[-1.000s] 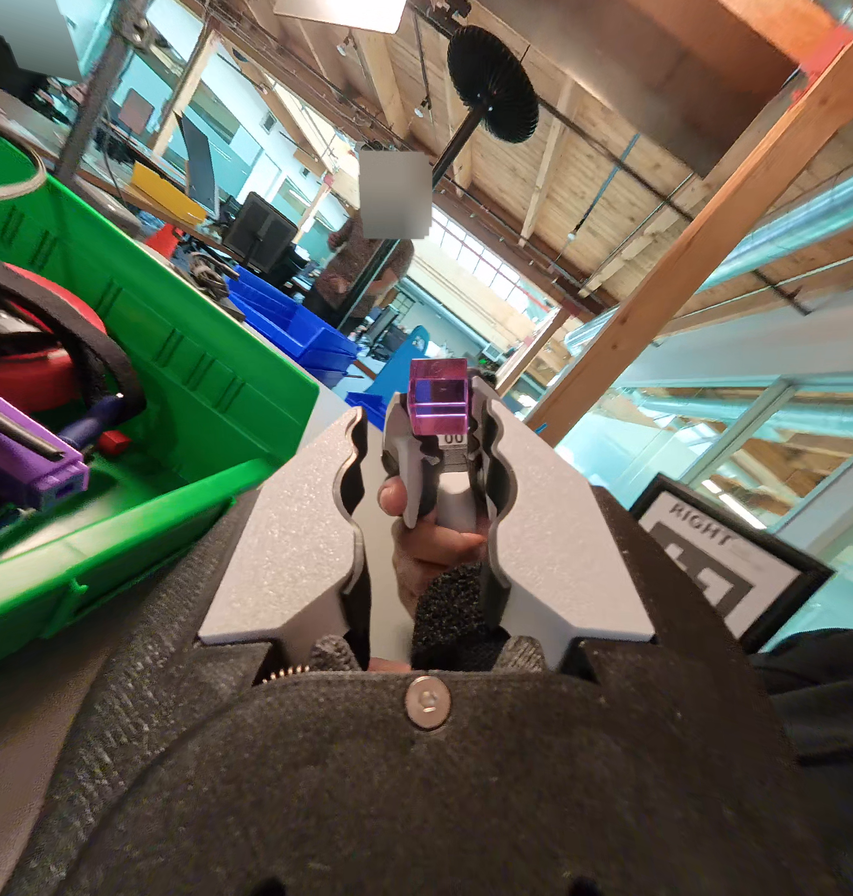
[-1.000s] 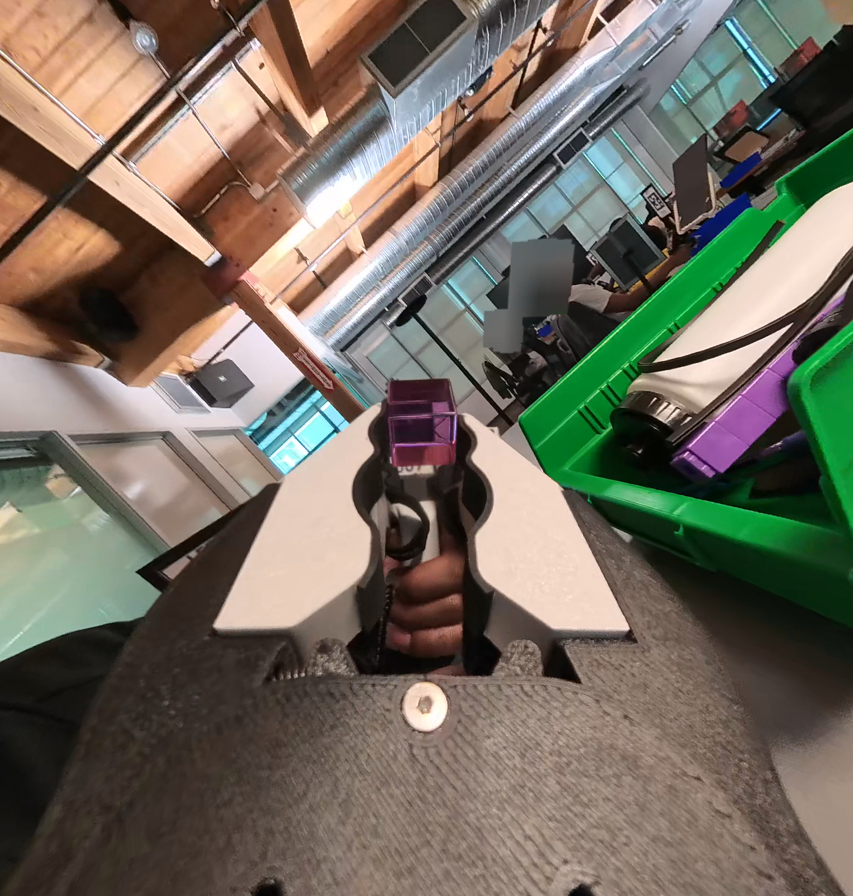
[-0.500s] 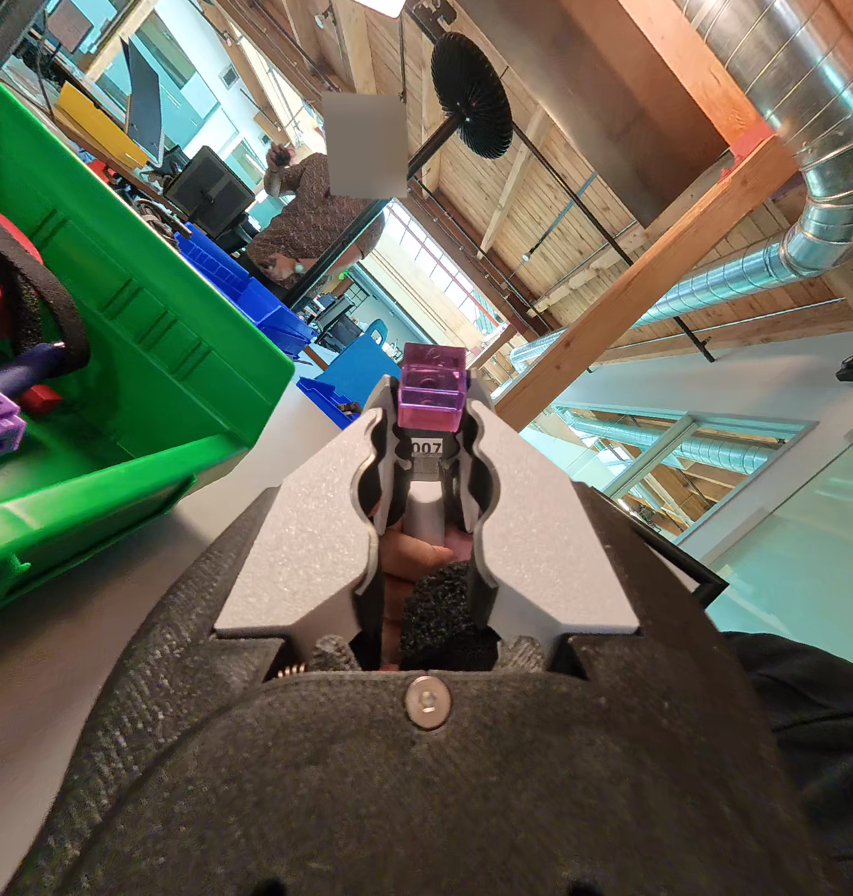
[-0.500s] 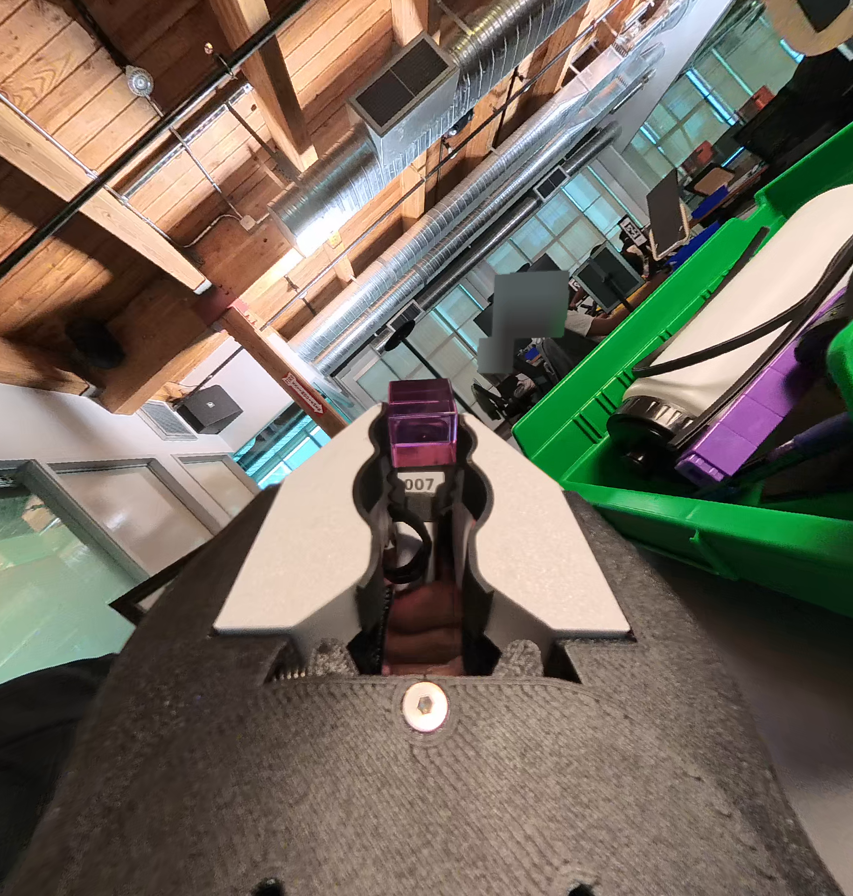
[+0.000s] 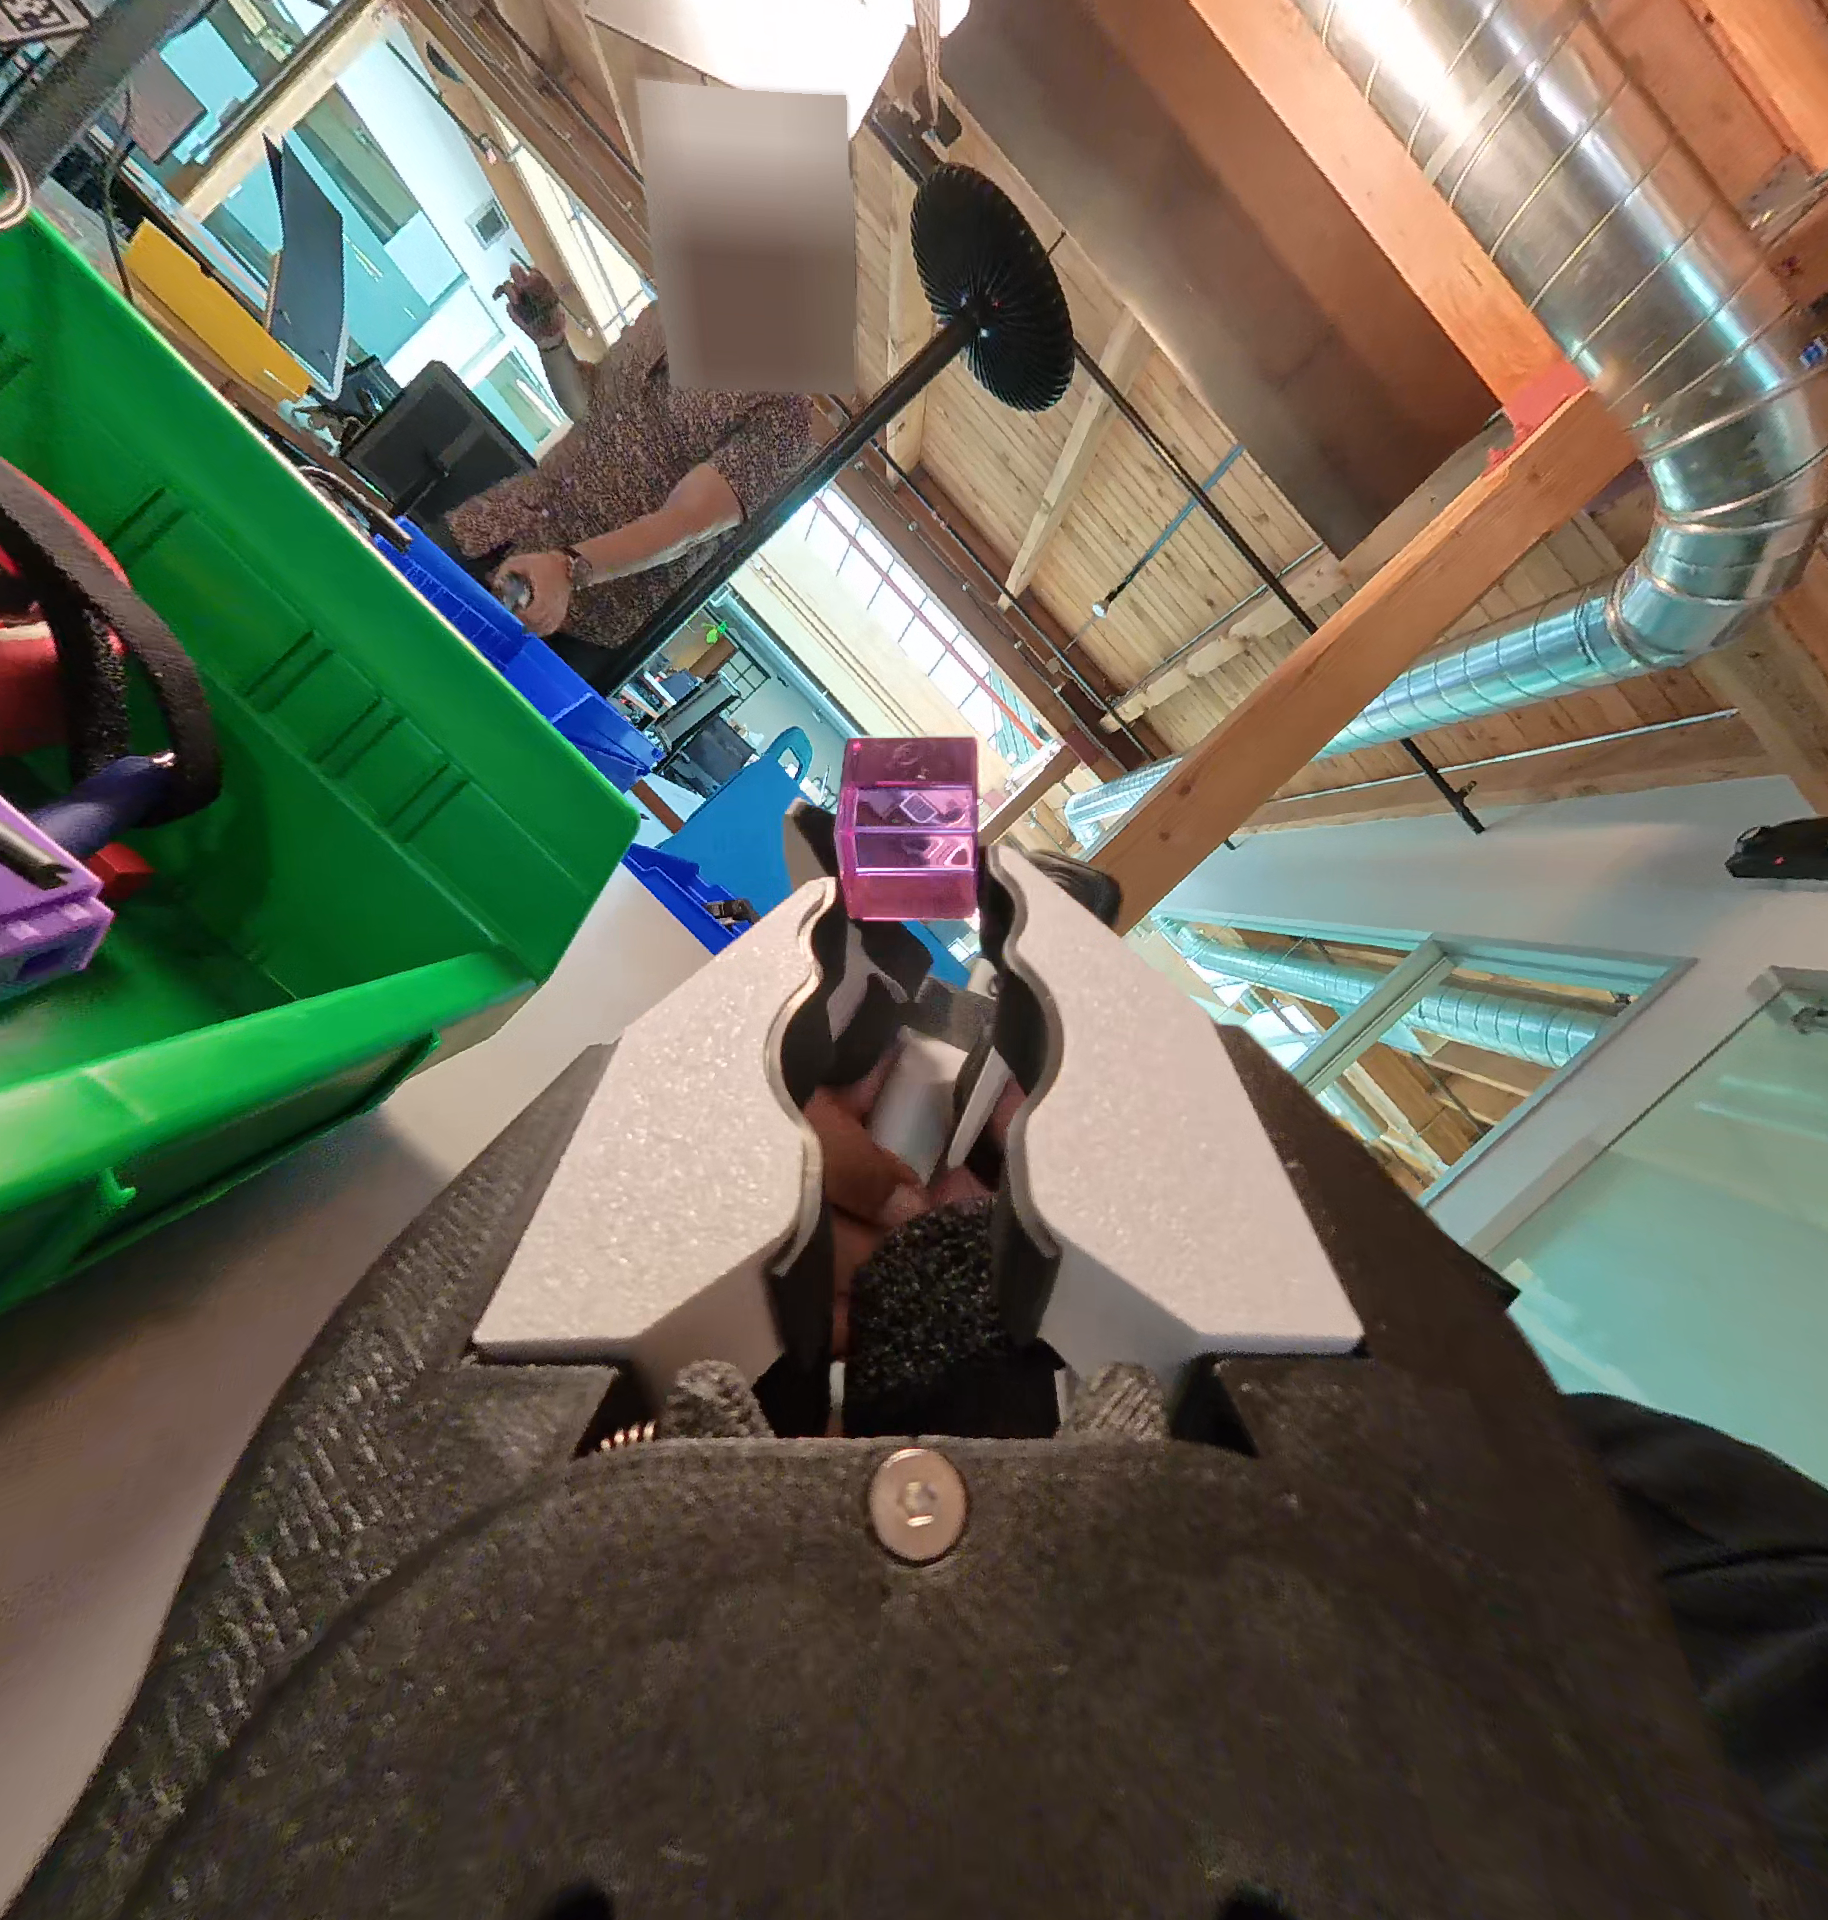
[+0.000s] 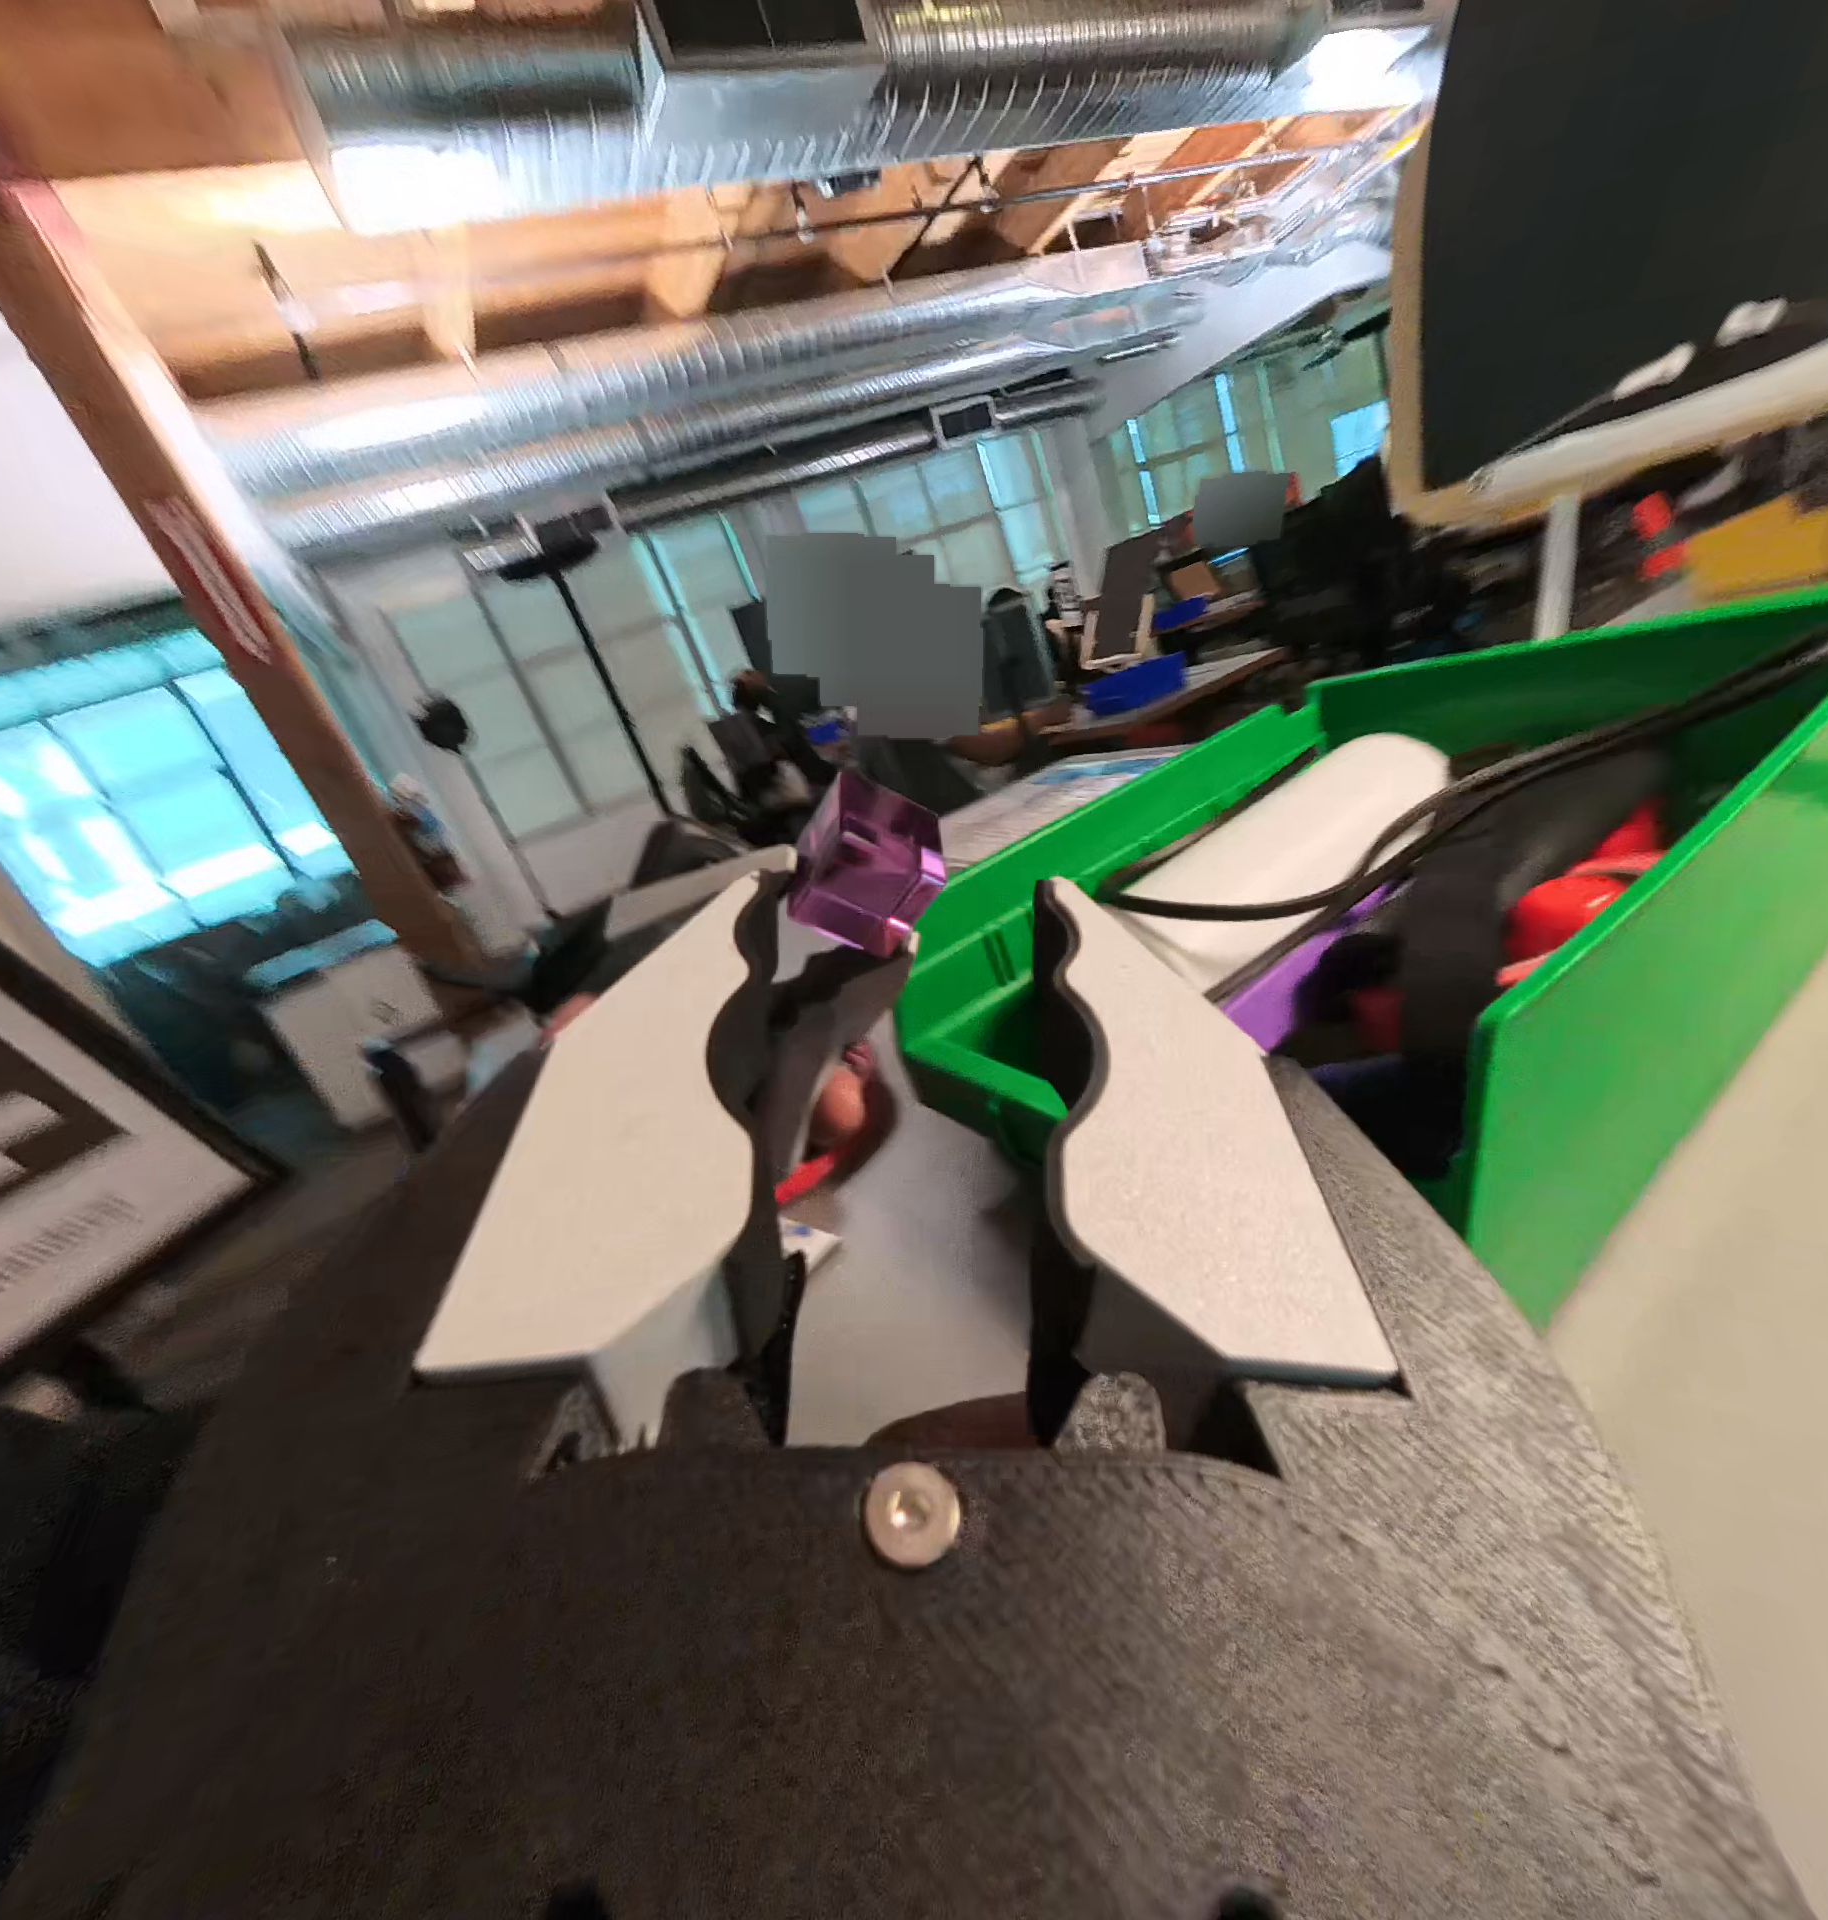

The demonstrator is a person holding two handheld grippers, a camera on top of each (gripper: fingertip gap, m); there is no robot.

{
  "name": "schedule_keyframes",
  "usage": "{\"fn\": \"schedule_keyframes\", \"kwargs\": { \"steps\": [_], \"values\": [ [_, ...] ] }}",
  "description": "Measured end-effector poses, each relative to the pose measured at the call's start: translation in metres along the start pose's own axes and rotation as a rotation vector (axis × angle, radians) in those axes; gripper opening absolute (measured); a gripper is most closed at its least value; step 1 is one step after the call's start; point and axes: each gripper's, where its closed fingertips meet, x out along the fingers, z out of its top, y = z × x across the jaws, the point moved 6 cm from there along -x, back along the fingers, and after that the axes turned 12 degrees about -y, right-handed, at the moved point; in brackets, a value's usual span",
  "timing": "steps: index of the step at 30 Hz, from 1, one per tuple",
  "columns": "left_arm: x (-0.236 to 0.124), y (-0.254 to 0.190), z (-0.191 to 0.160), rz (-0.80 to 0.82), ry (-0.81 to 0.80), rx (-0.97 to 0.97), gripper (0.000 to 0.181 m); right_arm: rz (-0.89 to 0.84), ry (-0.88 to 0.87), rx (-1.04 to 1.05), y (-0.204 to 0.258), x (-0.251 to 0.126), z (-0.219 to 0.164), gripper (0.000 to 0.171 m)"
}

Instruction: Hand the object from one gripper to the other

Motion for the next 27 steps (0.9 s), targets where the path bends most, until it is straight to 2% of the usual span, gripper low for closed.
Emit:
{"fn": "schedule_keyframes", "kwargs": {
  "steps": [4, 6, 8, 10, 11, 14, 17, 20, 23, 27],
  "values": [
    [-0.001, 0.002, 0.001, 0.015, -0.010, -0.012, 0.026, -0.024, 0.074, -0.393, 0.007, -0.003, -0.003, 0.060],
    [0.000, 0.003, -0.001, 0.025, 0.007, -0.001, 0.027, -0.024, 0.084, -0.516, 0.012, -0.001, -0.006, 0.062],
    [0.001, 0.003, -0.005, 0.036, 0.037, 0.005, 0.027, -0.039, 0.098, -0.595, 0.014, 0.001, -0.010, 0.054],
    [0.002, 0.003, -0.009, 0.039, 0.069, 0.008, 0.027, -0.067, 0.110, -0.638, 0.012, 0.001, -0.012, 0.033],
    [0.003, 0.004, -0.011, 0.043, 0.079, 0.009, 0.027, -0.069, 0.110, -0.637, 0.011, 0.001, -0.012, 0.033],
    [0.004, 0.001, -0.011, 0.042, 0.084, 0.050, 0.027, -0.047, 0.104, -0.506, 0.008, -0.002, -0.009, 0.030],
    [0.003, -0.002, -0.005, 0.073, 0.044, 0.169, 0.040, -0.018, 0.085, -0.276, 0.000, -0.005, -0.003, 0.028],
    [0.002, -0.002, -0.003, 0.110, 0.049, 0.270, 0.043, 0.016, 0.104, -0.188, -0.002, -0.008, -0.003, 0.028],
    [0.004, -0.001, -0.008, 0.109, 0.081, 0.244, 0.047, 0.034, 0.153, -0.129, -0.002, -0.007, -0.011, 0.027],
    [0.002, -0.009, -0.003, 0.062, 0.054, 0.283, 0.048, 0.049, 0.117, 0.151, -0.011, -0.009, -0.009, 0.028]
  ]
}}
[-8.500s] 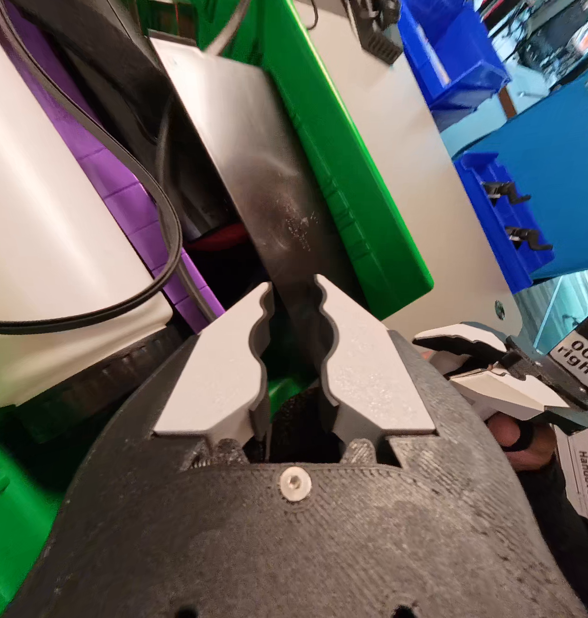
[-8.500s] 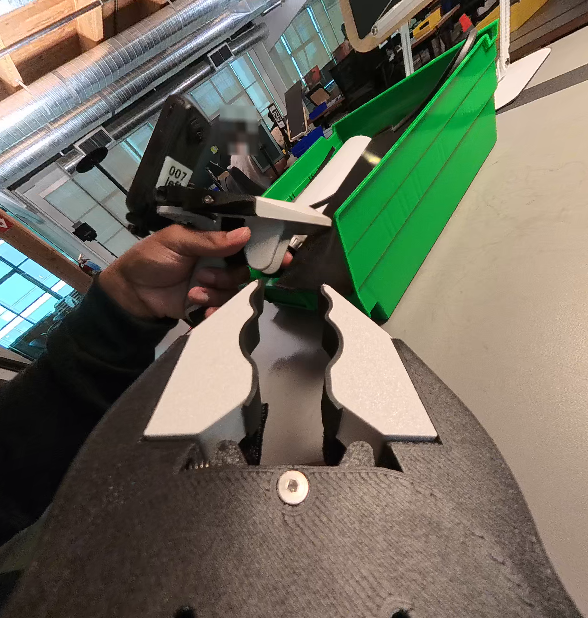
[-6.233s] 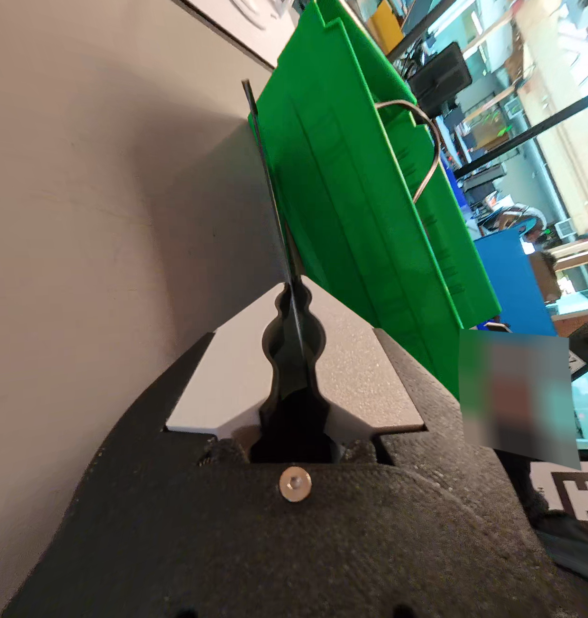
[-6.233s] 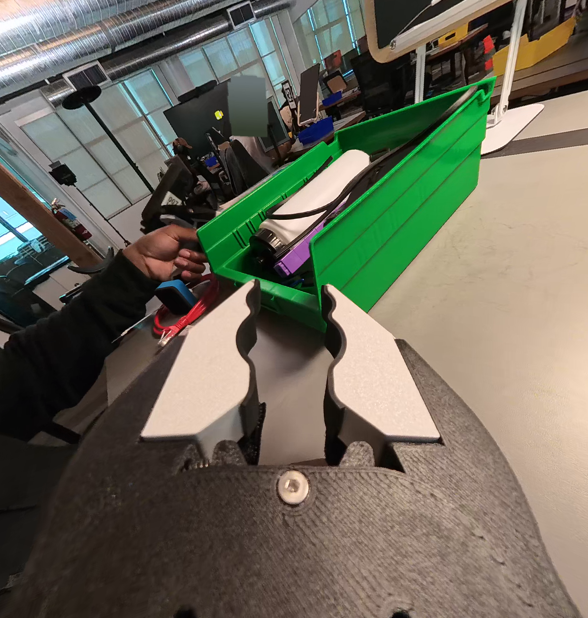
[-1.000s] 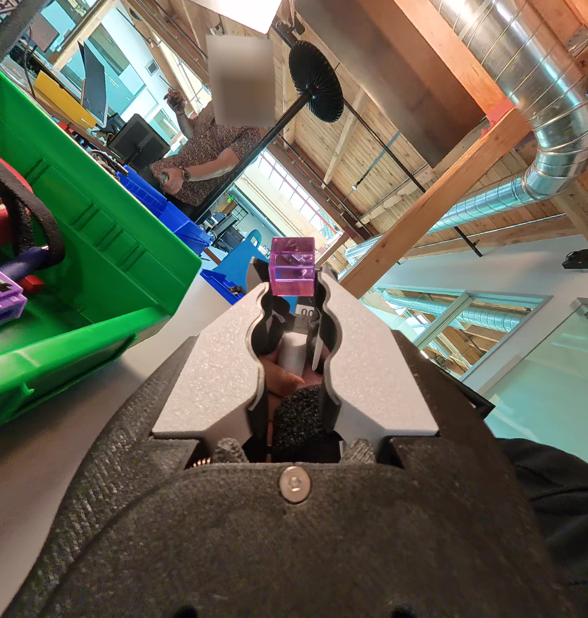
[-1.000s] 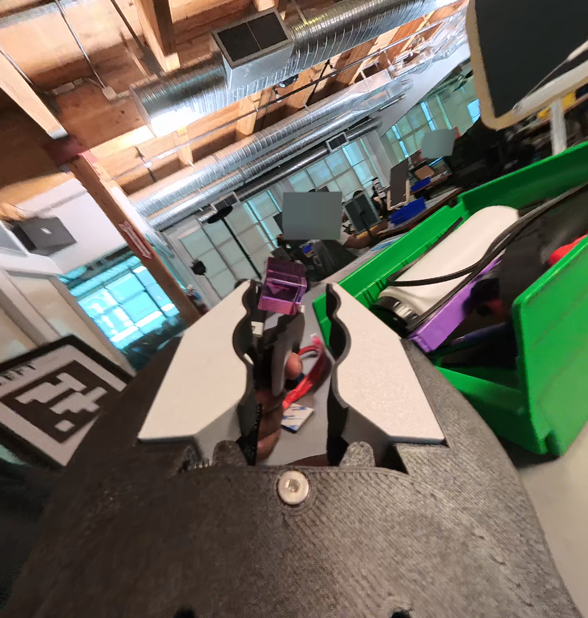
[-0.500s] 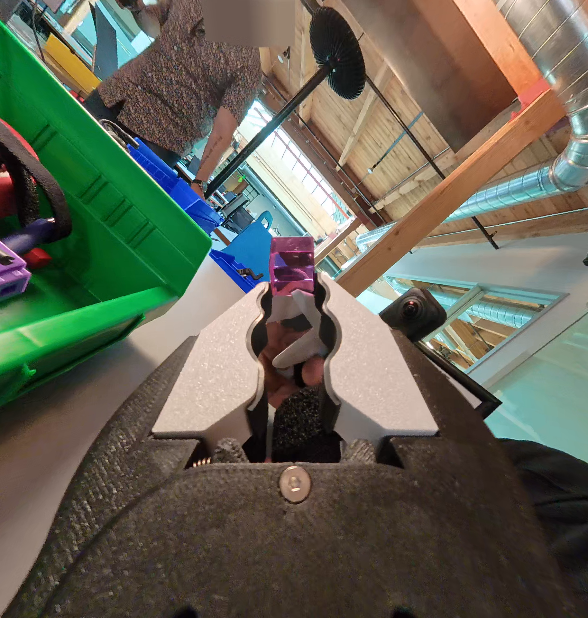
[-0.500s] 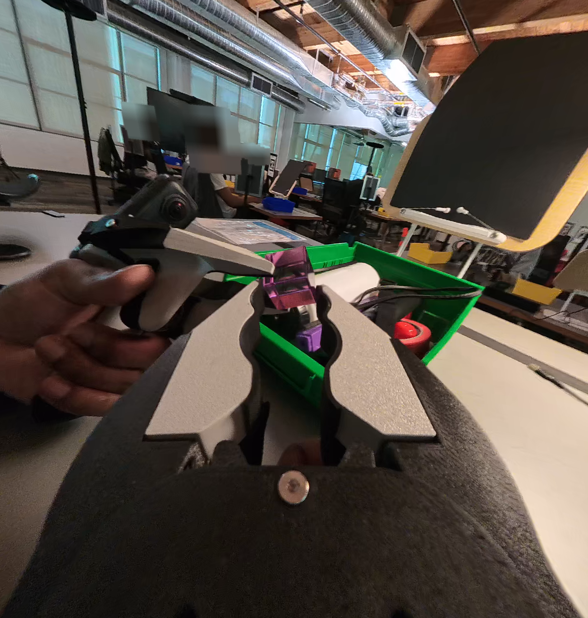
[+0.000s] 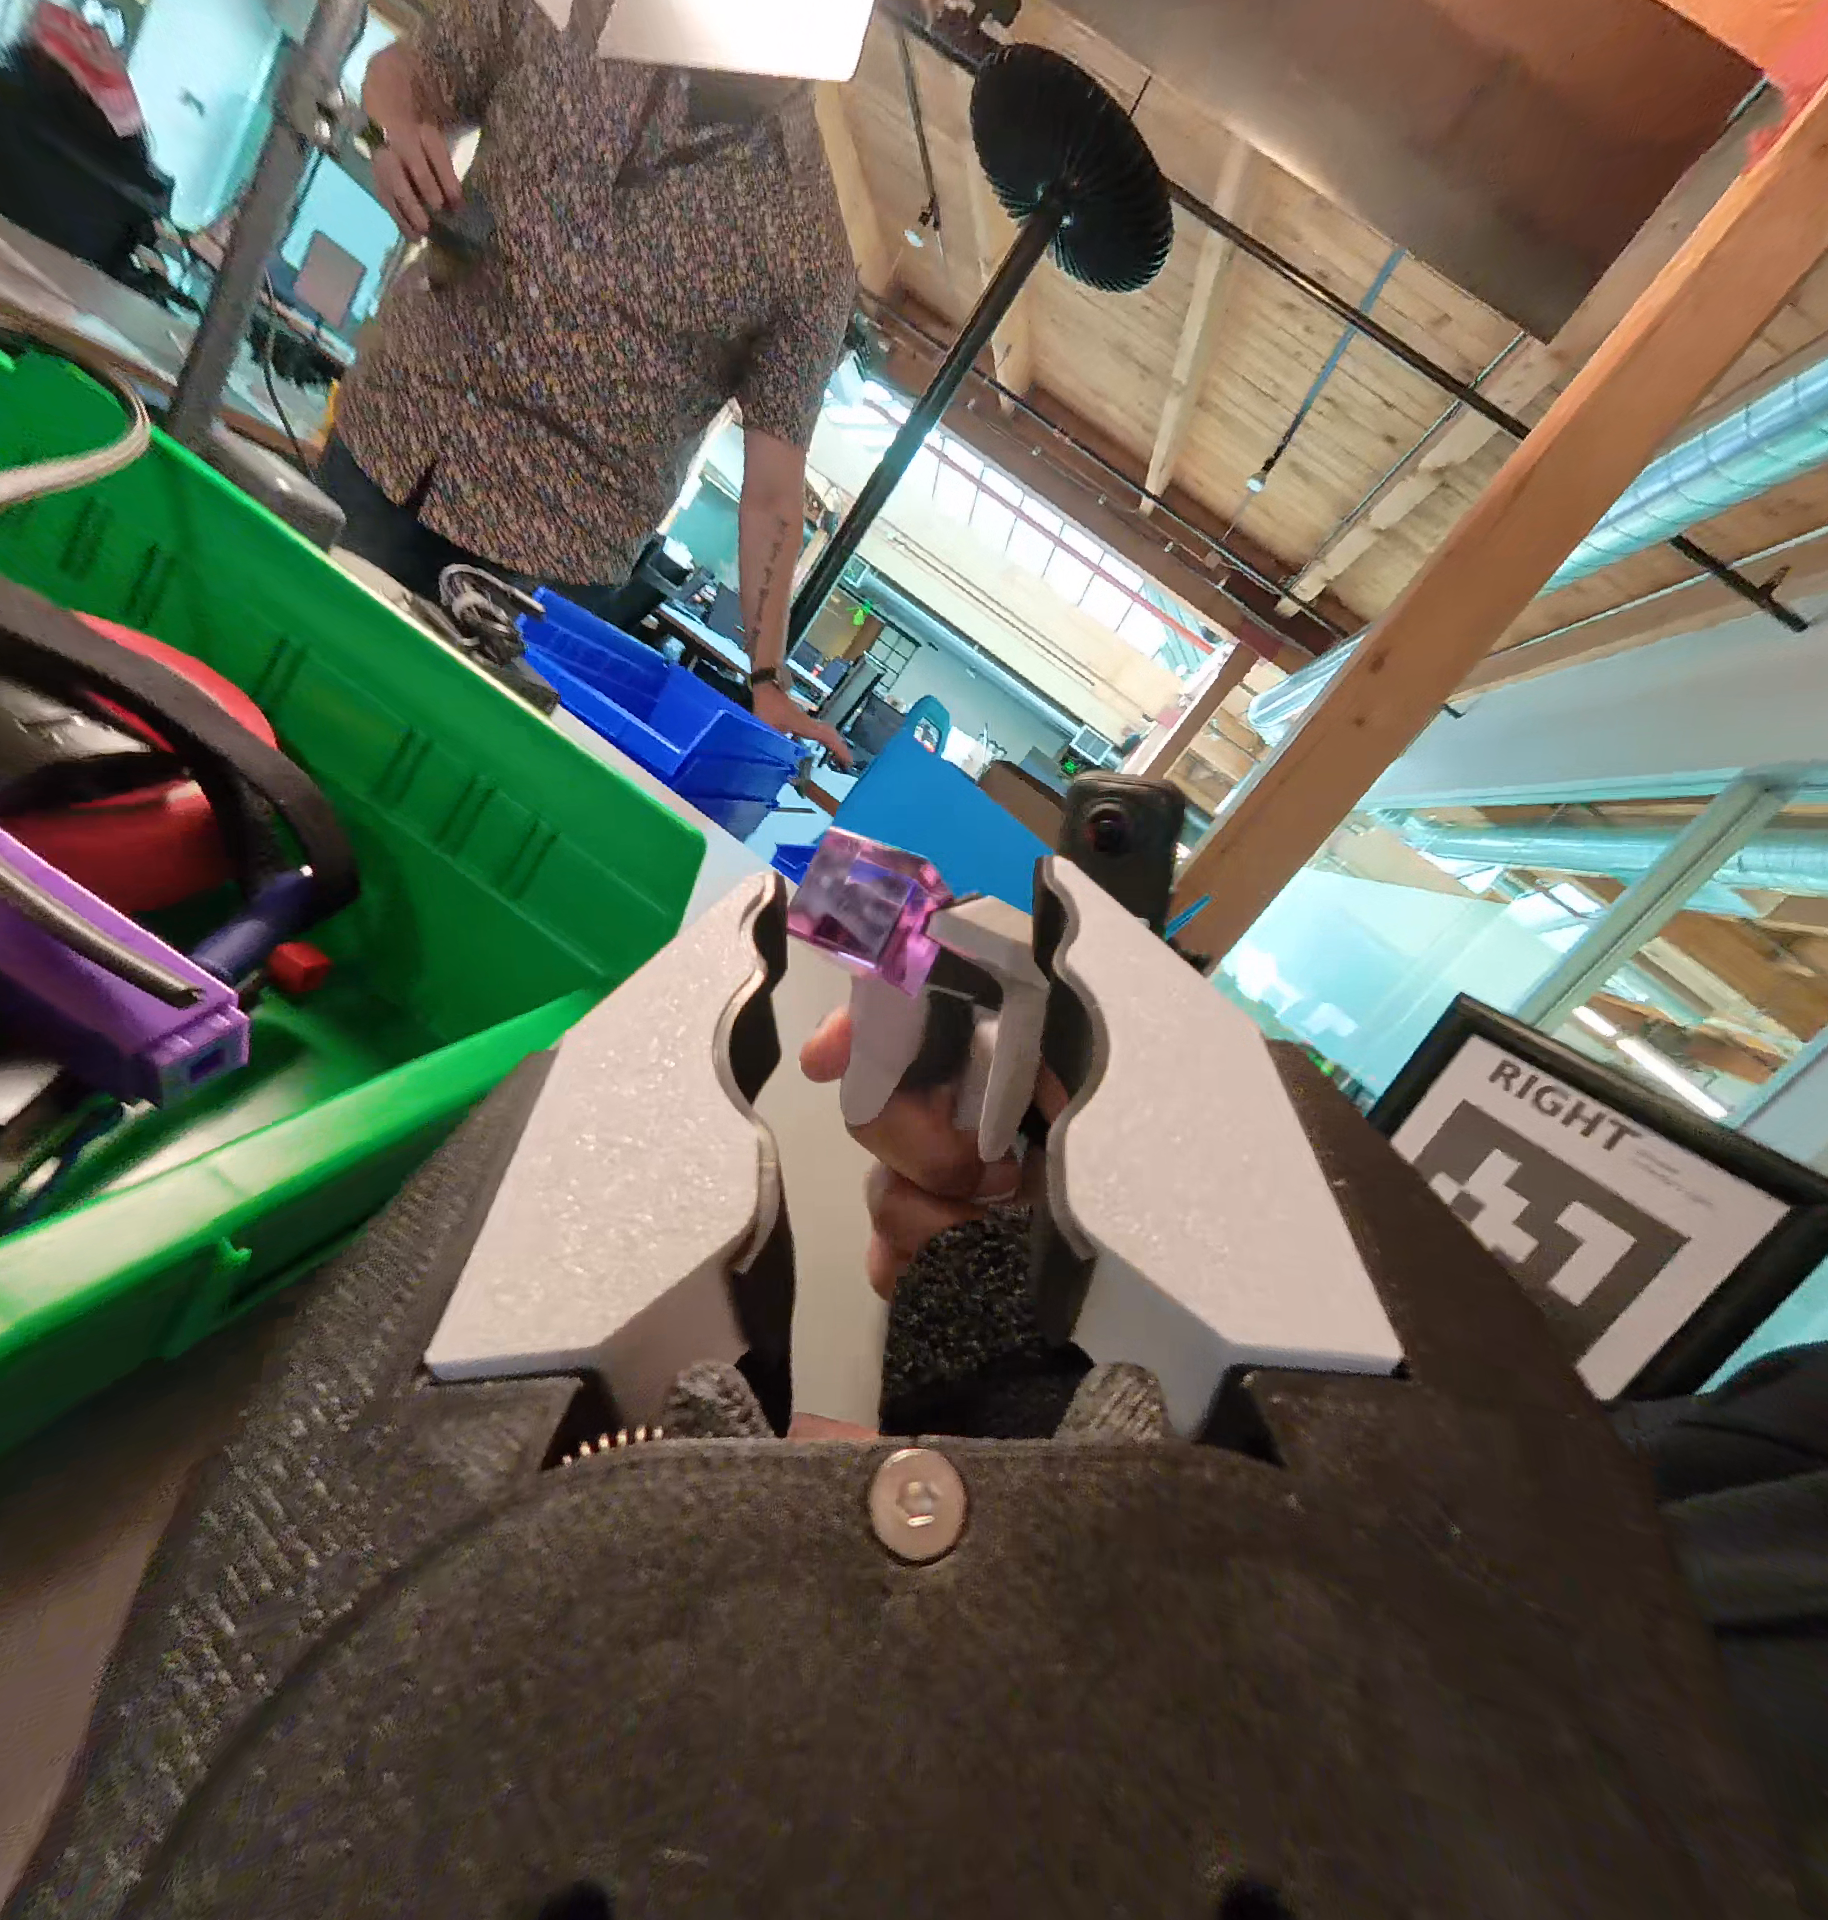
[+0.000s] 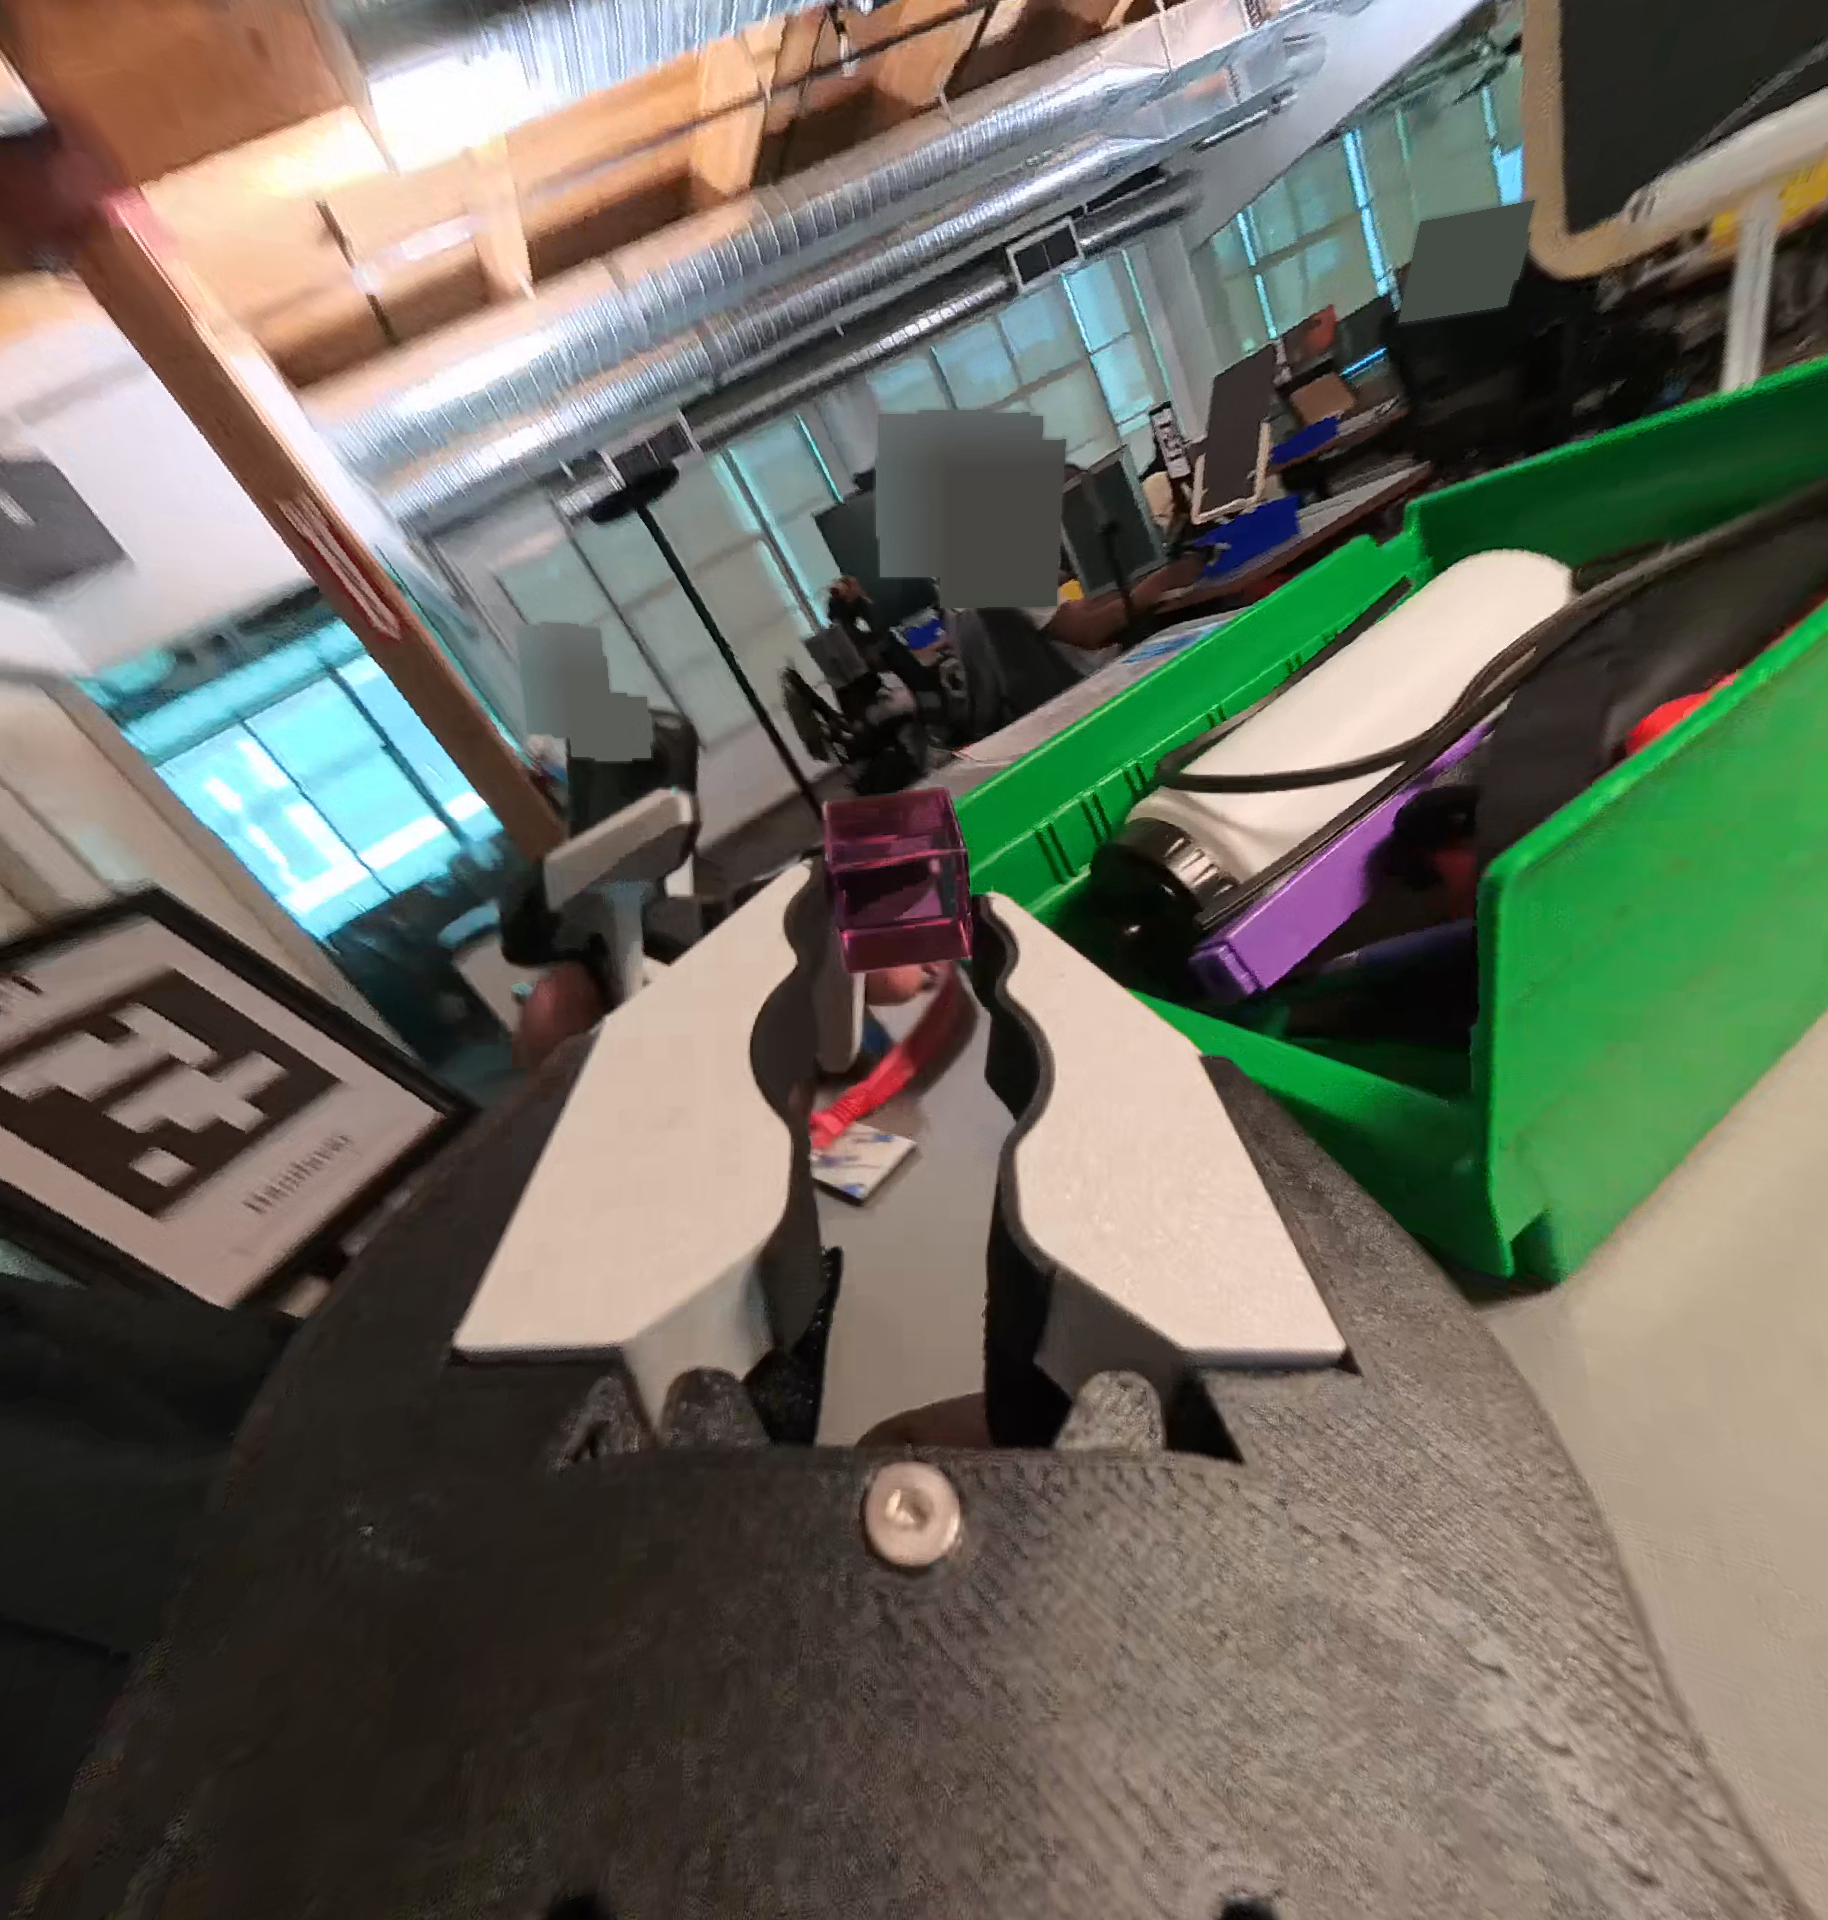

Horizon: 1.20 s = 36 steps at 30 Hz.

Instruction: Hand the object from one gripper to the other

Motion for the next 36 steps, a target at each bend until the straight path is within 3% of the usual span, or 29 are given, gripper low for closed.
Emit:
{"fn": "schedule_keyframes", "kwargs": {
  "steps": [7, 11, 17, 21, 23, 31, 34, 36],
  "values": [
    [0.003, -0.012, -0.008, 0.062, 0.055, 0.471, 0.047, 0.028, -0.143, 0.435, -0.007, 0.000, 0.001, 0.028],
    [0.004, -0.014, -0.009, 0.121, 0.049, 0.678, 0.047, 0.025, -0.151, 0.526, 0.002, 0.008, -0.009, 0.028],
    [0.001, -0.015, -0.008, 0.161, 0.050, 0.828, 0.035, 0.063, -0.142, 0.521, 0.016, 0.013, -0.012, 0.027],
    [-0.001, -0.017, -0.005, 0.108, 0.034, 0.700, 0.034, 0.049, -0.095, 0.285, 0.015, 0.010, -0.005, 0.051],
    [-0.002, -0.014, -0.003, 0.094, 0.030, 0.588, 0.034, 0.039, -0.083, 0.142, 0.012, 0.004, 0.000, 0.054],
    [-0.007, 0.000, 0.005, -0.038, -0.030, -0.030, 0.034, -0.005, -0.006, -0.440, 0.021, -0.003, 0.003, 0.058],
    [-0.004, 0.003, -0.003, -0.041, 0.002, -0.118, 0.034, -0.023, 0.006, -0.577, 0.028, 0.003, -0.004, 0.058],
    [-0.002, 0.004, -0.007, -0.034, 0.022, -0.130, 0.034, -0.056, 0.004, -0.644, 0.029, 0.006, -0.006, 0.047]
  ]
}}
